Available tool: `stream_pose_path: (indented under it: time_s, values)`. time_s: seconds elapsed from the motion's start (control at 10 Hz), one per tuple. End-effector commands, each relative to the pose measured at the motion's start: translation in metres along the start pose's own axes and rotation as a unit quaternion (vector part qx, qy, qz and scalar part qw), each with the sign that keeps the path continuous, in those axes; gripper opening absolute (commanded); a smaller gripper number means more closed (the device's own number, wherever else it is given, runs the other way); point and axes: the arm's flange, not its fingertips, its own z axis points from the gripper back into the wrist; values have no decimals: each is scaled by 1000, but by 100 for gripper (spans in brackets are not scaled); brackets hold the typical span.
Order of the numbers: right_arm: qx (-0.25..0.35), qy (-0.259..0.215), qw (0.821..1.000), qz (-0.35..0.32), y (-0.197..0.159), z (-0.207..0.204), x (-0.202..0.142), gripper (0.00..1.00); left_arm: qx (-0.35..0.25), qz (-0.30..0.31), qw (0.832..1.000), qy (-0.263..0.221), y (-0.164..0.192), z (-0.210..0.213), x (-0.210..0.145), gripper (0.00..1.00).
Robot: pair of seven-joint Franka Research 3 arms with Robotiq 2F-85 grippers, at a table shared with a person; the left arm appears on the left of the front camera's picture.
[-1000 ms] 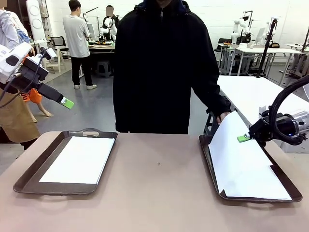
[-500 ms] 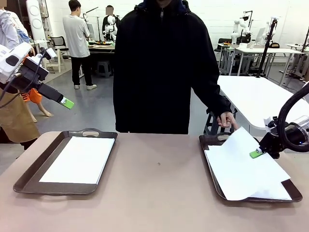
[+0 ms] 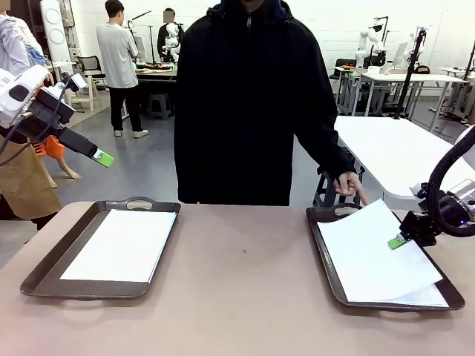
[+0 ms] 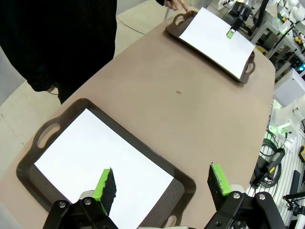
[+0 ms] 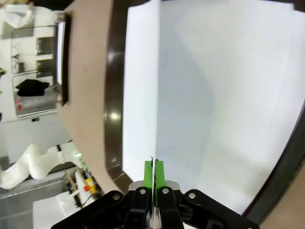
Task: Sort the A4 documents.
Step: Place the A4 Paper in the designated Handle tray.
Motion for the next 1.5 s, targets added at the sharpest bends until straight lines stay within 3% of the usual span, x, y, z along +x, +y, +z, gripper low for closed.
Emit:
stream_pose_path:
  time_s: [0.0, 0.4, 0.5, 0.6, 0.7, 0.8, 0.9, 1.0, 1.1, 1.2, 1.3, 1.4]
  values:
    - [-40, 4, 999, -18, 11, -11, -7, 1, 1, -3, 1000, 0, -1, 0, 0, 100]
    - [-58, -2, 998, -24, 14, -10, -5, 1, 1, -3, 1000, 0, -1, 0, 0, 100]
    - [-62, -4, 998, -27, 15, -9, -5, 18, 1, -3, 1000, 0, -1, 0, 0, 100]
    - [-65, -7, 998, -26, 16, -8, -7, 19, 1, -3, 1000, 0, -1, 0, 0, 100]
    - [-82, -10, 996, -29, 16, -7, -7, 36, 1, -3, 1000, 0, -1, 0, 0, 100]
    - [-99, -11, 995, -28, 19, -6, -7, 21, 1, -3, 1000, 0, -1, 0, 0, 100]
    - [-106, -11, 994, -28, 20, -6, -7, 55, 1, -3, 1000, 0, -1, 0, 0, 100]
    - [-118, -10, 992, -32, 20, -5, -7, 39, 1, -3, 1000, 0, -1, 0, 0, 100]
    - [-131, -9, 991, -34, 20, -3, -8, 73, 1, -3, 1000, 0, -1, 0, 0, 100]
    - [-160, -8, 987, -33, 21, -1, -8, 58, 1, -3, 1000, 0, -1, 0, 0, 100]
    - [-171, -9, 985, -32, 22, 0, -7, 58, 1, -3, 1000, 0, -1, 0, 0, 100]
    - [-174, -10, 984, -31, 23, 0, -7, 76, 1, -3, 1000, 0, -1, 0, 0, 100]
